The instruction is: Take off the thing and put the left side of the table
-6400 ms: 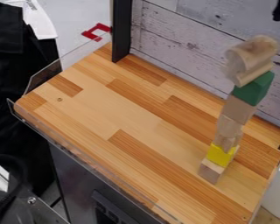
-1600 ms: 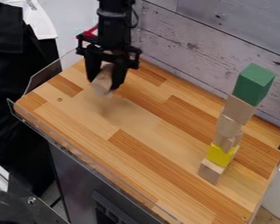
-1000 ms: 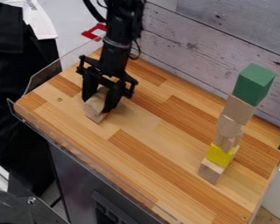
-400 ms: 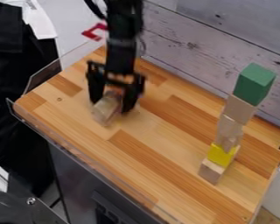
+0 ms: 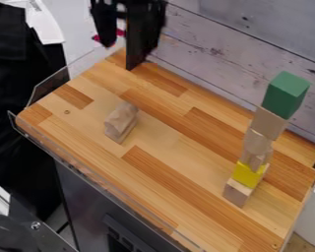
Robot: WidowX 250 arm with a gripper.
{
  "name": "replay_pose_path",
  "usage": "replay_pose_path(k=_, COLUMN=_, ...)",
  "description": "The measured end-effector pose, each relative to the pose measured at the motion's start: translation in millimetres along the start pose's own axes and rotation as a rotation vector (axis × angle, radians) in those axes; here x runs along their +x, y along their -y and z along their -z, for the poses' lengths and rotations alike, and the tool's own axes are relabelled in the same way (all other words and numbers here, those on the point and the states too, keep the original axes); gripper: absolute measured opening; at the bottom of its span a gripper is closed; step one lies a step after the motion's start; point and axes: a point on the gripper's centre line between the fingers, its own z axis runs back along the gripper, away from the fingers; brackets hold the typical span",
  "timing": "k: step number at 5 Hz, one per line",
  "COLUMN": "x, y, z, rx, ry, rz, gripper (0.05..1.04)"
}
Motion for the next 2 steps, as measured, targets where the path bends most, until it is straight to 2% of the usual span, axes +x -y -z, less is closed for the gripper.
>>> replay_pose_path(k=1, x=-3, y=23, z=-6, rx=0.029, ry=-0.012, rz=0.090, gripper=1.000)
replay_pose_path(k=2, x=-8, y=45, z=-3, rx=0.026, ry=-0.027, rz=0.149, gripper=1.000)
